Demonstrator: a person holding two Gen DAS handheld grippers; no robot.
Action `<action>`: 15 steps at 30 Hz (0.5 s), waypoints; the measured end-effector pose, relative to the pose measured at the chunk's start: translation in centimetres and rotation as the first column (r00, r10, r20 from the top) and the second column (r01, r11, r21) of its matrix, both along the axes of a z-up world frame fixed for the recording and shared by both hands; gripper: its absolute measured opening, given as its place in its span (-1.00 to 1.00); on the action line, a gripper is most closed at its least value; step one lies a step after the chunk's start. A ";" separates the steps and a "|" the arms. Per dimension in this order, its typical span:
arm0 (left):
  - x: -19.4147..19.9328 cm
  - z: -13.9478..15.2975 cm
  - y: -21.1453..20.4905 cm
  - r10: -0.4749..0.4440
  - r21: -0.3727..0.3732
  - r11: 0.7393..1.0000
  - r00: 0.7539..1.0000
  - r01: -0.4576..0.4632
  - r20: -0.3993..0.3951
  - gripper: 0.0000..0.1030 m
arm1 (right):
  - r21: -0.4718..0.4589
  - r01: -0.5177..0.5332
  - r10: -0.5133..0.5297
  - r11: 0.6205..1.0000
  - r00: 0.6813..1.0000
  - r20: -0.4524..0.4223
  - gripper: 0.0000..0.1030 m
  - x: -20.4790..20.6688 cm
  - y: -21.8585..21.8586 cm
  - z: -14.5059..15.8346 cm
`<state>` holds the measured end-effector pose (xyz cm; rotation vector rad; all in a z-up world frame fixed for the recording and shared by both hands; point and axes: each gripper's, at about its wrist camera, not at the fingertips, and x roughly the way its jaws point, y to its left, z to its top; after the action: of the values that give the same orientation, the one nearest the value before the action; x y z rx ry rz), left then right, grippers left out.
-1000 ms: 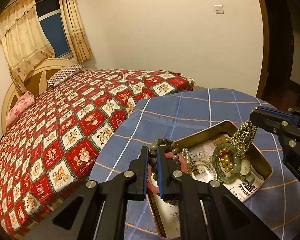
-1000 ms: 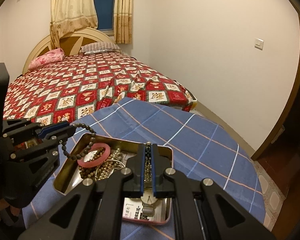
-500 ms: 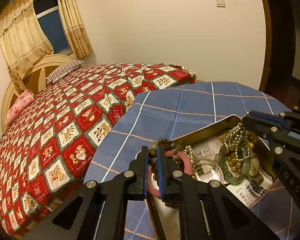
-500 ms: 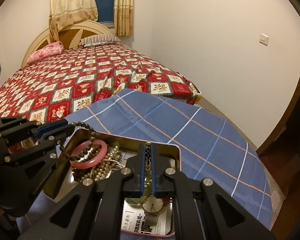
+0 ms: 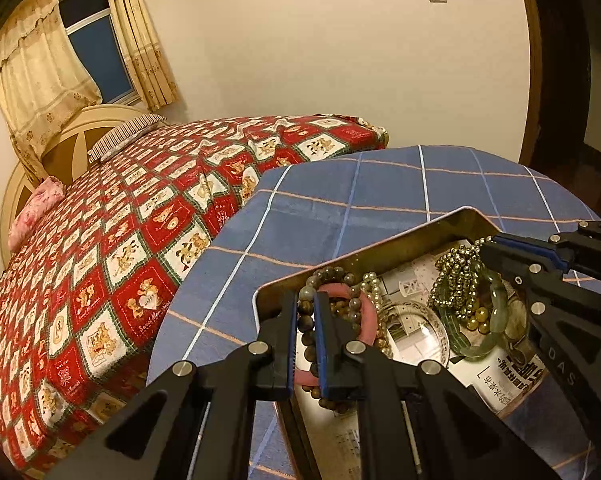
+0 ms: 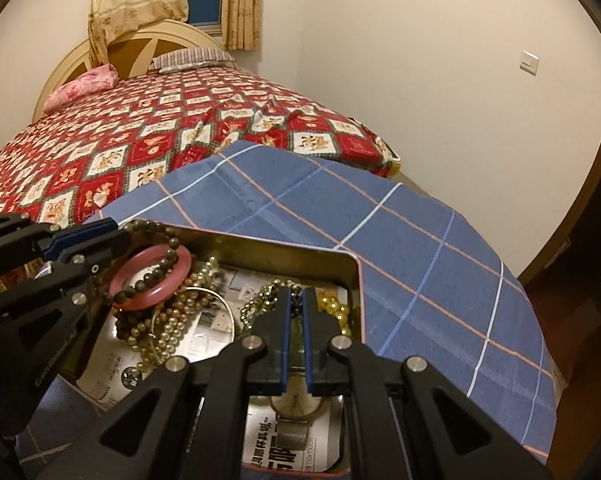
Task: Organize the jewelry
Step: 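Lower the bracelet and gold beads into the tin and open both grippers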
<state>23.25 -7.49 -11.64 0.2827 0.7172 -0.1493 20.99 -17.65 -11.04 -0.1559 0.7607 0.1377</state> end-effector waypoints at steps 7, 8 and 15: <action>0.0 -0.3 -0.1 -0.001 -0.001 1.000 1.000 0.001 -0.007 -0.85 | -0.017 0.010 -0.010 1.000 1.000 0.001 -0.86 0.0 -0.1 -0.2; 0.0 -0.3 0.0 -0.004 -0.005 1.000 1.000 0.004 -0.008 -0.85 | -0.019 0.010 -0.010 1.000 1.000 0.002 -0.86 0.0 -0.1 -0.2; -0.8 0.2 0.7 0.015 -0.025 1.000 1.000 -0.015 -0.006 -0.31 | -0.018 0.032 -0.032 0.999 0.999 0.019 -0.69 -0.8 -0.7 0.5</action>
<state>22.40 -6.78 -11.40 0.2528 0.7222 -0.1451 20.19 -18.33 -10.53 -0.1627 0.7454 0.0989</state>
